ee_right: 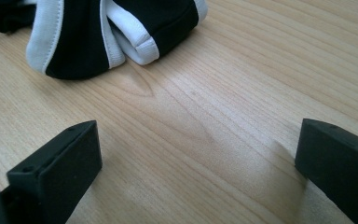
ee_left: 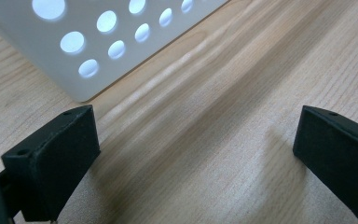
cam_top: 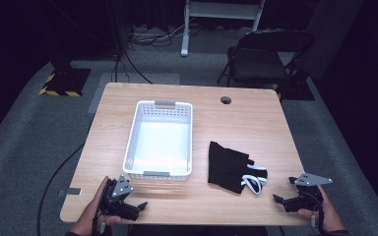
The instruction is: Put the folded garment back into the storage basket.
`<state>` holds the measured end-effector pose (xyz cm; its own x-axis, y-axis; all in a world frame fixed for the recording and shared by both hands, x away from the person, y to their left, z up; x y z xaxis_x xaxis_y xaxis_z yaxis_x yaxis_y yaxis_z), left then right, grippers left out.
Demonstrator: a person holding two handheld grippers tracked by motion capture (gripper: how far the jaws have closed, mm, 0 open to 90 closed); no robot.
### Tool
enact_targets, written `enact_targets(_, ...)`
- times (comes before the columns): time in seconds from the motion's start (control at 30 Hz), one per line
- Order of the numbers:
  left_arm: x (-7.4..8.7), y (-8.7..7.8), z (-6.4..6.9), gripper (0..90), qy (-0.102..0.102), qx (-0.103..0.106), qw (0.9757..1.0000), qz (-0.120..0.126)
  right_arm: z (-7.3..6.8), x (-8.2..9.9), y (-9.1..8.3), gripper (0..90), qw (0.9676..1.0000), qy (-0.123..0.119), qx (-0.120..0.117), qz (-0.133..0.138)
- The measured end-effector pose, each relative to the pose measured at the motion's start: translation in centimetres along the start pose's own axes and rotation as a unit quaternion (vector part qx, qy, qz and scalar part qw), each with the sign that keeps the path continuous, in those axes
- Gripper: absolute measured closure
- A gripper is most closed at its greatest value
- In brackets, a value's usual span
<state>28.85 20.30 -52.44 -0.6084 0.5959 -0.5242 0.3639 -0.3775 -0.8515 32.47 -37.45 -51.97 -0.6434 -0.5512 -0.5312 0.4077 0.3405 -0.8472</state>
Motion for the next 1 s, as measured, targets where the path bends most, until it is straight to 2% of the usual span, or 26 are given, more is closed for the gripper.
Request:
enact_targets(0.17, 0.0, 0.0, 0.0, 0.2, -0.001, 0.0, 1.0, 0.0, 0.0, -0.2, -0.1, 0.8, 0.9999, 0.002, 0.003, -0.012)
enact_targets(0.3, 0.0, 0.0, 0.0, 0.2, 0.0, 0.0, 1.0, 0.0, -0.1, -0.4, -0.3, 1.1, 0.9996, -0.008, 0.018, -0.022)
enact_targets(0.4, 0.0, 0.0, 0.0, 0.2, -0.001, 0.0, 1.0, 0.0, -0.1, -0.5, -0.5, 2.5, 0.9993, -0.007, 0.023, -0.027)
enact_targets(0.63, 0.0, 0.0, 0.0, 0.2, 0.0, 0.0, 1.0, 0.0, -0.2, -1.0, -1.4, 2.8, 0.9993, -0.007, 0.031, -0.017)
enact_targets(0.77, 0.0, 0.0, 0.0, 0.2, 0.0, 0.0, 1.0, 0.0, -0.5, -1.4, -2.0, 2.8, 0.9993, -0.012, 0.034, -0.008)
enact_targets(1.0, 0.0, 0.0, 0.0, 0.2, -0.001, 0.0, 1.0, 0.001, -1.1, -1.9, -2.6, 2.9, 0.9989, -0.028, 0.038, -0.01)
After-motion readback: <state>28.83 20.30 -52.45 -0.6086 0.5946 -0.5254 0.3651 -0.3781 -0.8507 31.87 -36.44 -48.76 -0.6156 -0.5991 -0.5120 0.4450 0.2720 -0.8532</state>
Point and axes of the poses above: each handheld gripper's, and its own axes: y roughly forward along the jaws, x roughly out of its underside, z roughly to its right, the point moved 2 cm from there along y, roughly forward along the jaws, and after that the axes turned 12 degrees about -z, right-handed, at the moved point
